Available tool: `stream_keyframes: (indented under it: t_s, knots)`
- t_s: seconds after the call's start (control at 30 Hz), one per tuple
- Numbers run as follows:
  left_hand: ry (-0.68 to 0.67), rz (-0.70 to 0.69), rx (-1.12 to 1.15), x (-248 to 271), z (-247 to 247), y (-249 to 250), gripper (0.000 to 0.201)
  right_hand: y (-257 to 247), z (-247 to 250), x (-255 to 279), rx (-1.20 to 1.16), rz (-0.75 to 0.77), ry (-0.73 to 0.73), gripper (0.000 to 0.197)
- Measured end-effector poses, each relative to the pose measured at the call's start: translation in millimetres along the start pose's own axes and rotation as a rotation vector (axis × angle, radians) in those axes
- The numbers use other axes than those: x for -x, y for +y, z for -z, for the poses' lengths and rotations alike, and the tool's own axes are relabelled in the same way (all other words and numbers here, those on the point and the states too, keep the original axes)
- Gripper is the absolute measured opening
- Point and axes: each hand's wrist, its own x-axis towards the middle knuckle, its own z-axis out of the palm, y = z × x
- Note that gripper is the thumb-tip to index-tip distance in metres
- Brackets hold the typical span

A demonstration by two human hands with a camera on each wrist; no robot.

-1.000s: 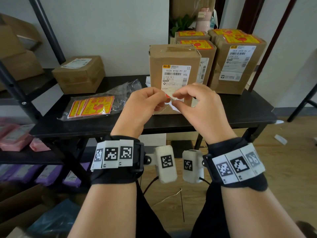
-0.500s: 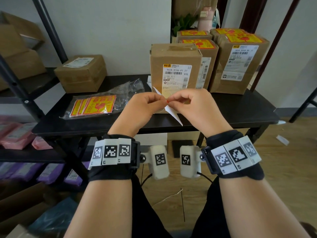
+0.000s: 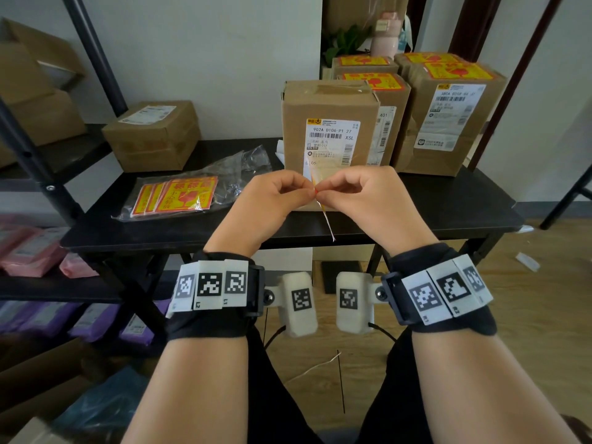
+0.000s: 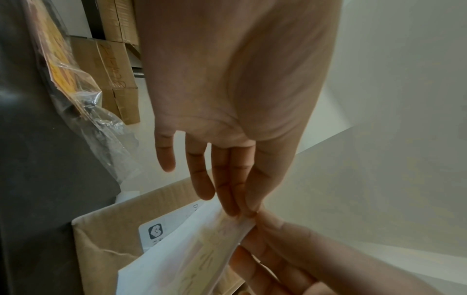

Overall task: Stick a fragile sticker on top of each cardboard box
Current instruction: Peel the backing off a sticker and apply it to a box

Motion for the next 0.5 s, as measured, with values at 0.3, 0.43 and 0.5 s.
stream_keyframes:
  t_s: [0.3,0.43,0.5]
  knots:
    - [-0.019,-0.045,0.002,2.7,3.1,2.1,0.005,-0.5,0.3,3.5,-0.120,-0.061,0.012,0.007]
    - [-0.049,-0.041,0.006,3.6,4.6,2.1,0.005,-0.3,1.0,3.9,-0.120,-0.054,0.006,0.007]
    - [-0.047,-0.032,0.040,3.9,3.9,1.8,0.006,0.1,2.3,4.2,-0.108,-0.049,0.002,0.008]
